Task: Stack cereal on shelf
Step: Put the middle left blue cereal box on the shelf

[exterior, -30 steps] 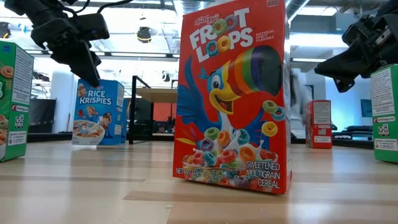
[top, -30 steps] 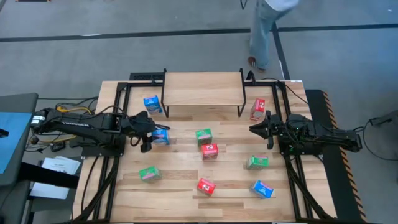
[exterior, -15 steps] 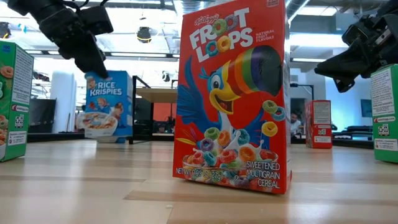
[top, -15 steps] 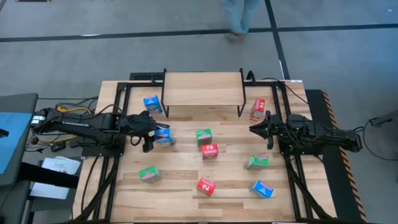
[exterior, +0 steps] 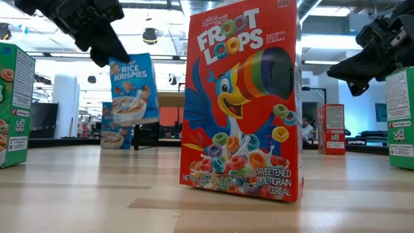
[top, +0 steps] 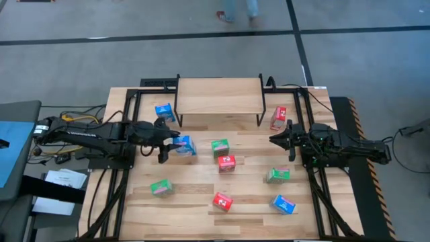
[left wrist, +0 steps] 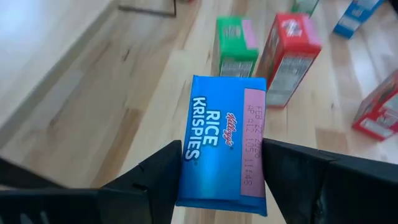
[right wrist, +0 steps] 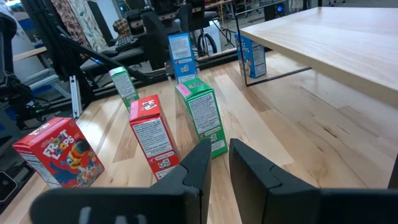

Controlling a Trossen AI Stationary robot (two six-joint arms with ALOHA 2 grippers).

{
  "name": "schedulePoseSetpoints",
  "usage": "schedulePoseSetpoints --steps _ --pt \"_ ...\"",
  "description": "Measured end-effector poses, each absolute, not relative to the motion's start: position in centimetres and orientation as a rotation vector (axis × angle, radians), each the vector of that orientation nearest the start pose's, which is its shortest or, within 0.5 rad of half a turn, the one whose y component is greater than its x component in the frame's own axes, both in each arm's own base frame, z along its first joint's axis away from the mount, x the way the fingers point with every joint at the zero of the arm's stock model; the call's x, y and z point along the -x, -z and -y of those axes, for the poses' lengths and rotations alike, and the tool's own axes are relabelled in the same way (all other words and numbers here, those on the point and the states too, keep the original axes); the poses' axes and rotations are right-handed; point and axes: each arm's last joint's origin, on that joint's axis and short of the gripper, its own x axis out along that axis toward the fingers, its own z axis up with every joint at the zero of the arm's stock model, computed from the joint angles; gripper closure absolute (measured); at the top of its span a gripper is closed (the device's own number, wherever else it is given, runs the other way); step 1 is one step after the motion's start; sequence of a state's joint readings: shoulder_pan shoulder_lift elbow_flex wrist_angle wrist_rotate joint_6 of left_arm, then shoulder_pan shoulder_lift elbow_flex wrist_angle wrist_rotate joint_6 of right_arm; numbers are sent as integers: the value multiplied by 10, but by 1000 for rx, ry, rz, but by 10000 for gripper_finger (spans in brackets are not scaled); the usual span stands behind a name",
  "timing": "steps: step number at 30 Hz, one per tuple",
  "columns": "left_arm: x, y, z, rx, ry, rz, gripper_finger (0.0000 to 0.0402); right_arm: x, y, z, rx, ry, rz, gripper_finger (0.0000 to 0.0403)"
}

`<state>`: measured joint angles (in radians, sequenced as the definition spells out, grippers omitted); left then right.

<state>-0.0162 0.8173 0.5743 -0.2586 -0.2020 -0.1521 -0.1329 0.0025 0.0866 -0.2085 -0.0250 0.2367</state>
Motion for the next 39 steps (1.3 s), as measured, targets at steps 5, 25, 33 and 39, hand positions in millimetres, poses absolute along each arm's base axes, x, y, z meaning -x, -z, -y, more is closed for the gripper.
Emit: schedulePoseSetpoints --steps 5,25,33,39 --pt "-179 -256 -3 57 -214 -413 205 -90 -173 11 -246 122 -111 321" --pt "-183 -269 -14 -36 -283 -277 205 -90 -172 11 -246 122 -111 321" --pt "-183 -269 -16 -30 -268 -278 251 -90 -172 11 -246 122 -111 321" --pt "-184 -273 -17 -50 -267 -241 253 -90 -173 11 -246 122 -111 321"
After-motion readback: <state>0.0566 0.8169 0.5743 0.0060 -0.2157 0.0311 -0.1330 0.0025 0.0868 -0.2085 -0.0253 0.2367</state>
